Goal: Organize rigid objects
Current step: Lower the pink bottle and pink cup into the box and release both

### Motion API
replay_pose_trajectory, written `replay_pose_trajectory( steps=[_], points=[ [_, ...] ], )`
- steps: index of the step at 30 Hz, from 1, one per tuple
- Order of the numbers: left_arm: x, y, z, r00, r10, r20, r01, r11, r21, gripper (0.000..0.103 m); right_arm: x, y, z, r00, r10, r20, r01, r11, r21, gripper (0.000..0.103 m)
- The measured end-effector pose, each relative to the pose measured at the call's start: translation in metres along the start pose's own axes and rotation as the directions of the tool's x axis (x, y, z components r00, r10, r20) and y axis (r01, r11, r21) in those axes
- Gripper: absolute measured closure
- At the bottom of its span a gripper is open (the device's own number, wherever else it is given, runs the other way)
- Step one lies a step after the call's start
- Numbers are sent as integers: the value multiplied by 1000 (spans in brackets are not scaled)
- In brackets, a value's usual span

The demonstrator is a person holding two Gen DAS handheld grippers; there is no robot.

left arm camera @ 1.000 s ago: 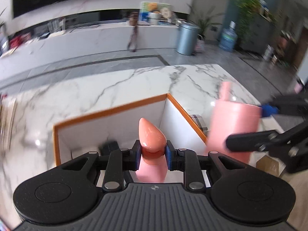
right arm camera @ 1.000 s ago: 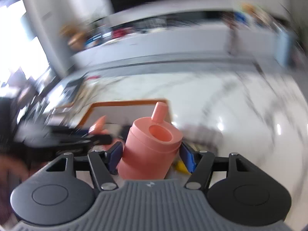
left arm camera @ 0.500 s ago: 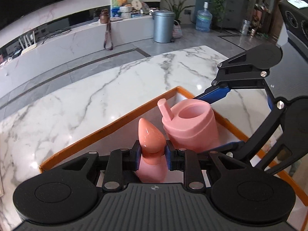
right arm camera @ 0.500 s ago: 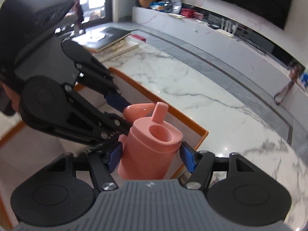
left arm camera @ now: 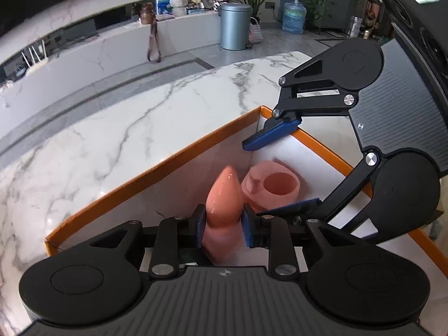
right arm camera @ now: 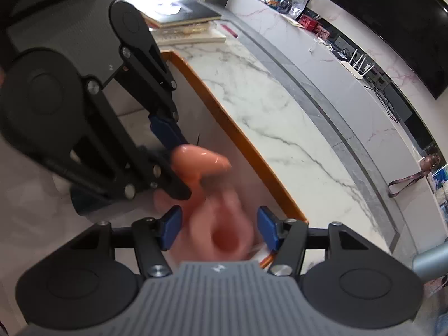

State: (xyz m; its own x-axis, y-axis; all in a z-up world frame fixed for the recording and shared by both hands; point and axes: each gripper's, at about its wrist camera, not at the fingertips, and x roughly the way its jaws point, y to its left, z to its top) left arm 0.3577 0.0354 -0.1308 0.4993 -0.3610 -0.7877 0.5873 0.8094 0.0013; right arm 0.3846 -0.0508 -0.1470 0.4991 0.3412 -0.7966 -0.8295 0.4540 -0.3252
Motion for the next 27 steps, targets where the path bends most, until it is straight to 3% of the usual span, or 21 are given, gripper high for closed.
replay_pose_trajectory(
  steps=[5, 10, 15, 19, 20, 24, 27],
  points=[
    [-9, -6, -4, 999, 29, -22, -28, 999, 32, 50, -12, 2, 1, 1000, -5, -19, 5, 999, -38, 42],
    [-9, -13, -13, 994, 81, -75, -71, 990, 120, 50, -25, 13, -6, 999, 2, -49, -9, 990, -144, 43],
    [11, -26, -15, 985, 118, -124, -91, 974, 208, 44, -16, 33, -12, 993, -66, -99, 33, 952, -303, 42],
    [24, -33, -15, 975, 166, -150, -123, 959, 257, 47, -6, 44, -15, 982, -132, -134, 67, 912, -406, 44],
    [24, -31, -15, 973, 173, -150, -132, 959, 253, 55, -6, 44, -16, 981, -137, -136, 69, 908, -413, 45],
    [25, -23, -11, 980, 131, -149, -99, 974, 202, 65, -4, 42, -16, 982, -147, -116, 88, 911, -403, 52],
    [27, -22, -8, 982, 142, -124, -115, 973, 201, 68, 1, 39, -16, 983, -163, -79, 121, 915, -384, 53]
  ],
)
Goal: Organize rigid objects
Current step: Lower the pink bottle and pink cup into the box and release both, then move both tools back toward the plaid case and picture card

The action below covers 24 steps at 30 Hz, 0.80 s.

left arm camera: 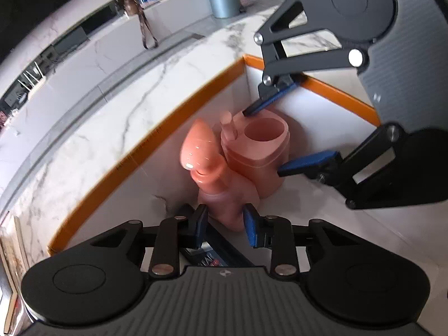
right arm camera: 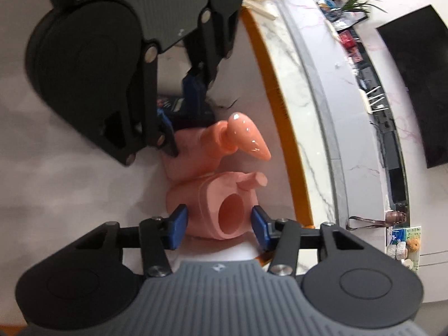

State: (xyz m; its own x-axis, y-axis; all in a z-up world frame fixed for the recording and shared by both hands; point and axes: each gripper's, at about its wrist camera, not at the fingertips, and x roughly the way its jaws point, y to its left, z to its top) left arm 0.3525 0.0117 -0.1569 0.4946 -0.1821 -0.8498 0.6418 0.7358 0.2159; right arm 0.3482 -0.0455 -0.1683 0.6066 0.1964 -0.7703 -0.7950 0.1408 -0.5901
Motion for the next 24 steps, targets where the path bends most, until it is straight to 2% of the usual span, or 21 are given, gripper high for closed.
replay_pose_trajectory(
  steps=[4, 8, 13, 17, 21, 24],
  points=[
    [6, -2, 1, 998, 49, -34, -48, 999, 23, 74, 5, 4, 2, 999, -33, 11, 33, 999, -24, 53],
    [5, -4, 2, 998, 45, -48, -45, 999, 19, 71, 4, 6, 1, 999, -54, 0, 54, 998, -32, 53],
    [-6, -5, -1, 999, 21, -50, -21, 1000, -10, 71, -3, -6, 0, 999, -22, 26, 20, 998, 66, 51],
    [-26, -8, -5, 999, 0, -44, -1, 1000, -28, 71, -18, -18, -2, 997, 33, 69, -45, 982, 185, 48],
    [-58, -16, -10, 999, -45, 4, 45, 997, -70, 71, -49, -32, -14, 987, 52, 150, -104, 927, 359, 45],
    [-83, -24, -10, 993, -100, 61, 106, 989, -106, 70, -77, -42, -36, 981, 46, 189, -141, 838, 528, 41]
  ],
)
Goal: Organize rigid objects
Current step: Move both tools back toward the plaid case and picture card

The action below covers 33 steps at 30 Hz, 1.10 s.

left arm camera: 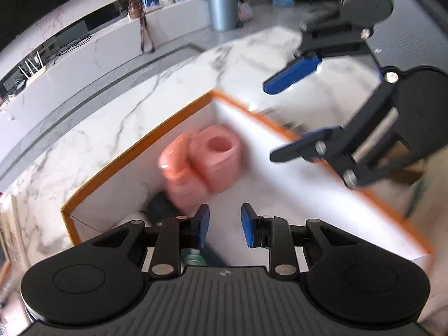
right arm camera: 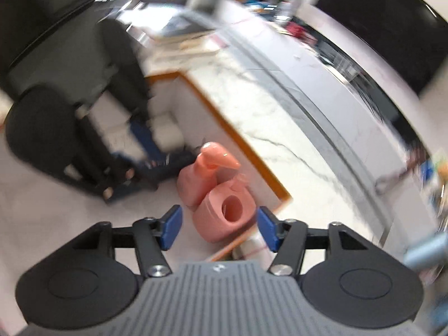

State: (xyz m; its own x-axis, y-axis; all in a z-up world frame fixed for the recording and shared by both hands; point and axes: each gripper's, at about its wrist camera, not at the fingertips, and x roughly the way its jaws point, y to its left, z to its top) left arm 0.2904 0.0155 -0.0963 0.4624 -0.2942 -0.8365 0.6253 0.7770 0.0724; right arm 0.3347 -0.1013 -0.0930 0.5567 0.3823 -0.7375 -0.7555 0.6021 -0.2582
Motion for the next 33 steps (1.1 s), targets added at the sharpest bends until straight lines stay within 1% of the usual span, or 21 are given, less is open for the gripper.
replay_pose_trajectory(
  steps=[1, 3, 5, 7, 8, 10, 12, 13, 14, 15, 18, 20, 22, 23, 26, 28, 31, 33],
  points=[
    [-8, -6, 1, 1000, -19, 19, 19, 1000, -4, 70, -10, -6, -4, 1000, -2, 11, 1, 998, 66, 41],
    [-20, -18, 3, 998, -38, 53, 38, 999, -1, 70, -31, -17, -21, 1000, -21, 22, 16, 978, 208, 41],
    [-29, -34, 7, 996, -38, 76, 37, 999, 15, 70, -44, -30, -36, 999, -50, 13, 42, 936, 349, 42],
    [-31, -49, 15, 995, -35, 90, 31, 999, 43, 69, -55, -39, -57, 995, -99, -16, 95, 880, 465, 42],
    [-31, -57, 19, 995, -35, 94, 29, 997, 66, 69, -58, -43, -68, 991, -124, -42, 128, 844, 522, 45],
    [-29, -76, 25, 995, -34, 91, 23, 993, 118, 69, -69, -46, -93, 987, -147, -65, 154, 750, 643, 51],
    [-25, -92, 30, 997, -42, 64, 31, 987, 158, 69, -73, -48, -113, 986, -147, -80, 156, 631, 760, 53],
    [-20, -99, 34, 998, -45, 51, 35, 983, 181, 67, -71, -50, -119, 987, -142, -80, 148, 578, 803, 57],
    [-16, -105, 38, 998, -50, 40, 40, 978, 205, 61, -67, -51, -127, 989, -137, -63, 126, 529, 839, 60],
    [-9, -109, 44, 998, -49, 31, 41, 973, 226, 59, -64, -50, -134, 989, -139, -48, 110, 484, 868, 60],
    [12, -122, 59, 1000, -22, -4, 22, 959, 283, 53, -52, -56, -140, 990, -134, -42, 90, 382, 920, 69],
    [32, -128, 71, 999, -17, -35, 28, 938, 346, 40, -44, -62, -150, 992, -129, -1, 43, 320, 946, 77],
    [57, -133, 81, 996, 8, -91, 30, 913, 407, 35, -40, -64, -162, 992, -125, 36, -2, 260, 966, 78],
    [69, -136, 85, 992, 13, -124, 43, 898, 439, 34, -37, -64, -168, 992, -112, 55, -26, 245, 969, 79],
    [106, -141, 92, 976, 37, -213, 81, 851, 519, 29, -18, -69, -177, 996, -71, 59, -40, 234, 971, 78],
    [129, -141, 94, 961, 51, -273, 111, 829, 547, 28, -7, -72, -182, 997, -47, 66, -54, 218, 975, 77],
    [151, -141, 95, 940, 62, -335, 154, 800, 580, 28, 8, -79, -189, 994, -1, 106, -104, 191, 976, 77],
    [162, -138, 95, 926, 65, -371, 182, 786, 591, 28, 12, -83, -192, 993, 9, 121, -120, 186, 975, 77]
  ],
)
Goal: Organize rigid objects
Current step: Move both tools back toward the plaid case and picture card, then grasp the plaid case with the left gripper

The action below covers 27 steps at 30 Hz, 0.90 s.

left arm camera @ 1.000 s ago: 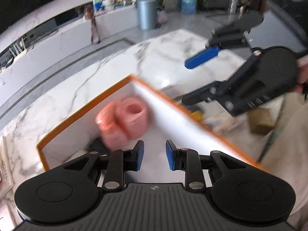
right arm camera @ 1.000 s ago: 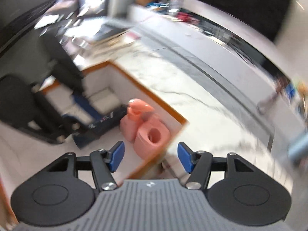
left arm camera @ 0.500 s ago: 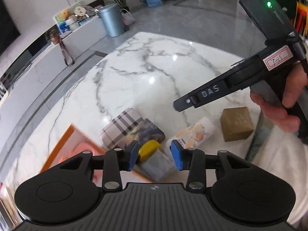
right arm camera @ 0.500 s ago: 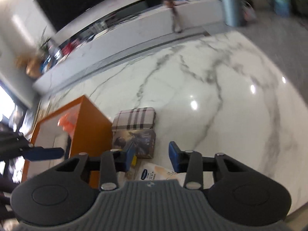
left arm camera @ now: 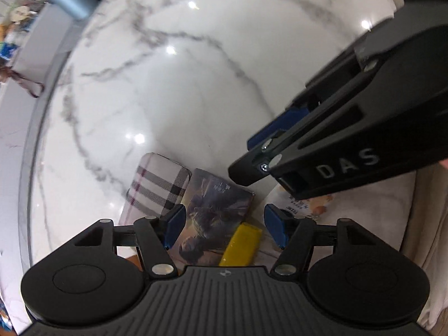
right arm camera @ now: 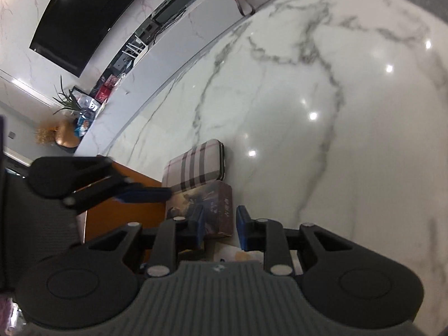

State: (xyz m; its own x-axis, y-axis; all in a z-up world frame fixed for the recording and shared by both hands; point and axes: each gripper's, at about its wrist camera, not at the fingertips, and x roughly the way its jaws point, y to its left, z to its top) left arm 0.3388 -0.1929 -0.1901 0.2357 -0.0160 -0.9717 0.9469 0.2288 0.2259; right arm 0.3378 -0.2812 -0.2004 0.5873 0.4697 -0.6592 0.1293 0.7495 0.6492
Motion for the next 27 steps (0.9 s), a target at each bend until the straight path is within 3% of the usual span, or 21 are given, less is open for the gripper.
replay_pose_trajectory(
  steps=[9, 11, 16, 23, 27],
  points=[
    [24, 17, 7, 997, -50, -60, 52, 998, 30, 21, 20, -10, 8, 998, 21, -51, -21, 1000, 7, 77],
    [25, 21, 9, 997, -43, -59, 45, 999, 22, 30, 23, -11, 9, 999, 14, -52, -13, 1000, 6, 77],
    [27, 47, 18, 998, -34, -43, 26, 985, -173, 35, 20, -15, 12, 1000, -20, -10, 20, 1000, 15, 72],
    [24, 55, 26, 1000, -17, 8, 19, 951, -309, 35, 6, -26, 17, 993, -86, 80, 81, 995, 64, 72],
    [17, 53, 24, 999, -33, 20, 38, 958, -285, 33, 1, -22, 17, 980, -147, 134, 145, 989, 20, 69]
  ],
)
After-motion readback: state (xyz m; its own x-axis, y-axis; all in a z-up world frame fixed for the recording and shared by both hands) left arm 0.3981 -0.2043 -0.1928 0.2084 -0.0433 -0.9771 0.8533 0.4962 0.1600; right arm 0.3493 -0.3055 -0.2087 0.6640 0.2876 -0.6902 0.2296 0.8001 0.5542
